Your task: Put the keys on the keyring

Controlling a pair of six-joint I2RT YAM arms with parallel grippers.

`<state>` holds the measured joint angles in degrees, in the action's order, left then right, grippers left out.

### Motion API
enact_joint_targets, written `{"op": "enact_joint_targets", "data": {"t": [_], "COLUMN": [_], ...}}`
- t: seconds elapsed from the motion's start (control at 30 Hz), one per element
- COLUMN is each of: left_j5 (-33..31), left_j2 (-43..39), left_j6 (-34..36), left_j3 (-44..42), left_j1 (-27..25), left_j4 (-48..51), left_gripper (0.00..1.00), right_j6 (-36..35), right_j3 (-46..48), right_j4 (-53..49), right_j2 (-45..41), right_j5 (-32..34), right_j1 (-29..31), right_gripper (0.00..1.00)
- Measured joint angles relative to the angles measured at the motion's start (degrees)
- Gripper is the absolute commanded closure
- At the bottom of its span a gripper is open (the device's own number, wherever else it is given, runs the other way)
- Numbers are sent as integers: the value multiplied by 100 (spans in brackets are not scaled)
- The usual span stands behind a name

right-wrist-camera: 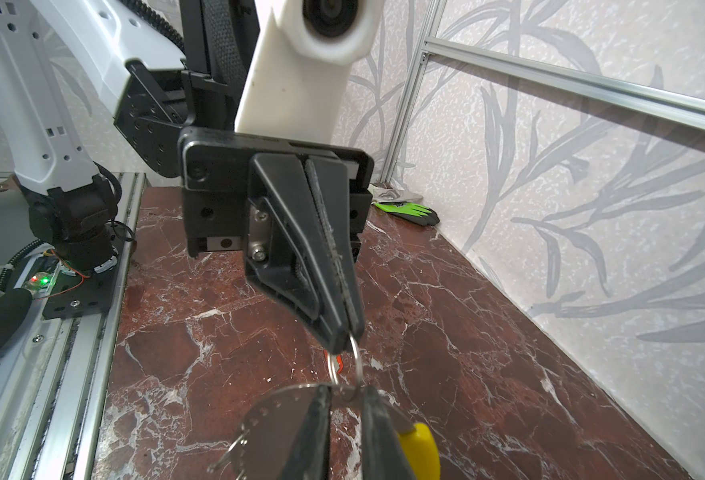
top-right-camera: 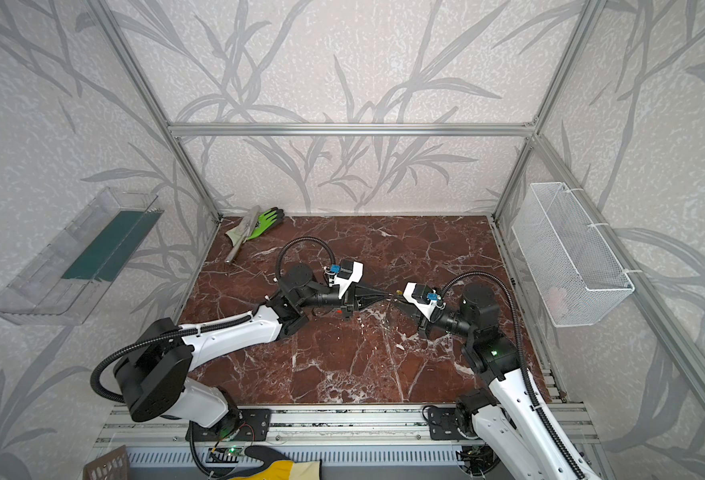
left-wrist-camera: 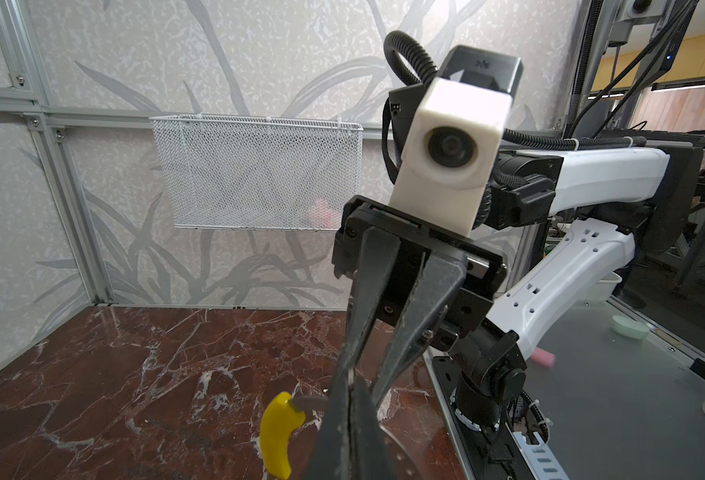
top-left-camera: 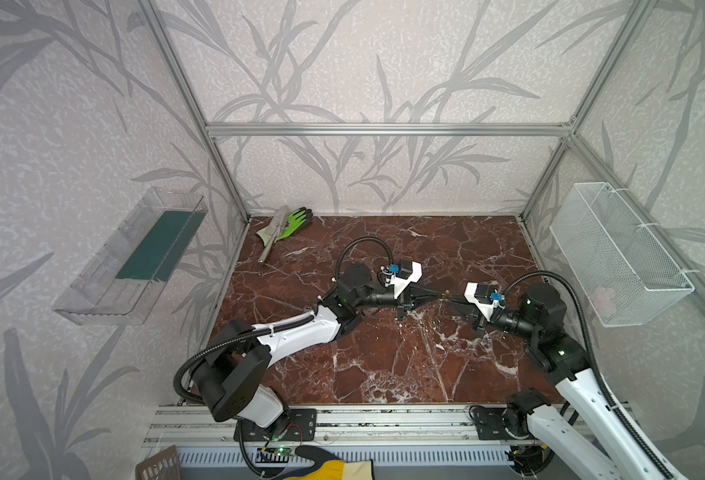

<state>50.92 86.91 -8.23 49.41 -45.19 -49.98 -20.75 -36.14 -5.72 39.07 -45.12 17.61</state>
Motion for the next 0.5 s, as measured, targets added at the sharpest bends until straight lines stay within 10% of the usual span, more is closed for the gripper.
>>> {"op": "enact_joint_targets", "data": {"t": [0.5], "left_j5": [83], "left_j2": [212], "left_j6": [-229], "left_j3": [2], "left_j1": [20], "left_j4": [-275], "left_gripper": [100], "right_j6": [28], "right_j3": [0], "right_j4": [52], "right_j2": [83], "right_j5": [-74], "right_j1": [-44], "right_gripper": [74]}}
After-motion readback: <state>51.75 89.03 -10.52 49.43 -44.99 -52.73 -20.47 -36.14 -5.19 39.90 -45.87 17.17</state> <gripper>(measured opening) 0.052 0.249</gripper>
